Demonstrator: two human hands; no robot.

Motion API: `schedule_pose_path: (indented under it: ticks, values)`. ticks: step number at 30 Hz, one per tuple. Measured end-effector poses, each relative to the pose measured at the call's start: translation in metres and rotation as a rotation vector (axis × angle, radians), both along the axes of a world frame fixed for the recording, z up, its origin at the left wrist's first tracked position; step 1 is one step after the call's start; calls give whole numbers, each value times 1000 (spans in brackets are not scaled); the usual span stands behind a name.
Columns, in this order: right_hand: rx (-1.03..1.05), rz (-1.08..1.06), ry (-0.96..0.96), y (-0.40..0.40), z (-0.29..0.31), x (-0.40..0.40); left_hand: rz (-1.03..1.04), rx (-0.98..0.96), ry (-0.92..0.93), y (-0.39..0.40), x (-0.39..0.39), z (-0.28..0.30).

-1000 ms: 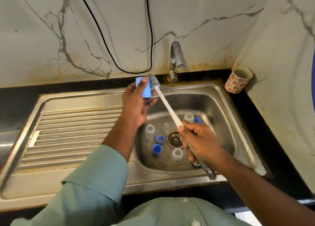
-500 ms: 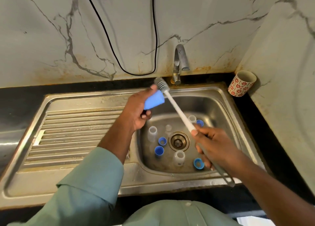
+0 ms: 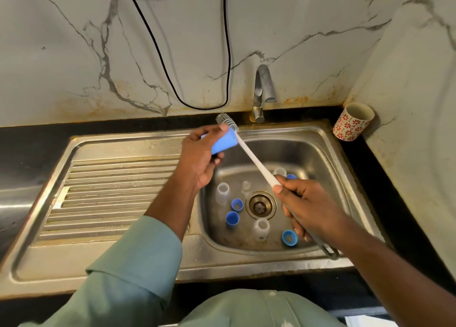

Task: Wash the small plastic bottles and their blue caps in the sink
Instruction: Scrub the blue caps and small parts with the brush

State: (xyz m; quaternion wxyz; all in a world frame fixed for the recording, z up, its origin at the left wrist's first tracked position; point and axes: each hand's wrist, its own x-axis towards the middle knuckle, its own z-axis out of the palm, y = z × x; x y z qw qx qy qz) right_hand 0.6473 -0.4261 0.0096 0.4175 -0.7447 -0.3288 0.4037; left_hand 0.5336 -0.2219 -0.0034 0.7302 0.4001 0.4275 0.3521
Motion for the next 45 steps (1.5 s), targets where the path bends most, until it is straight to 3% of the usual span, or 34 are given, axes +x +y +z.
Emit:
schedule_pose_path:
  ticks: [3, 6, 10, 14, 17, 23, 27, 31, 34, 38, 43, 45]
  values:
    - [-10, 21, -10, -3, -2, -3, 175, -62, -67, 7, 1, 5]
    - [34, -6, 17, -5, -1, -4, 128, -41, -61, 4, 5, 5]
    - [29, 26, 1, -11, 3, -7, 237, -58, -97, 9, 11, 3]
    - [24, -9, 2, -18, 3, -4, 126, -15, -71, 1, 18, -3]
    - [-6, 19, 6, -24, 0, -7, 229, -24, -98, 1, 22, -7]
    - [5, -47, 41, -32, 2, 5, 137, 33, -49, -5, 35, -10]
    - [-46, -80, 21, -32, -3, 14, -211, 156, 218, -17, 38, -11]
    - [-55, -21, 33, -43, -3, 11, 70, -45, 217, -9, 39, -17]
    - [-48, -85, 17, -42, -11, 22, -42, -111, 180, -16, 49, -25]
    - [-99, -34, 57, -54, -18, 30, 82, -259, 11, -27, 65, -37]
    - [-178, -188, 34, -40, -40, 71, -103, -240, 8, -59, 107, -64]
    - [-173, -236, 39, -37, -46, 90, -157, -151, 81, -68, 122, -84]
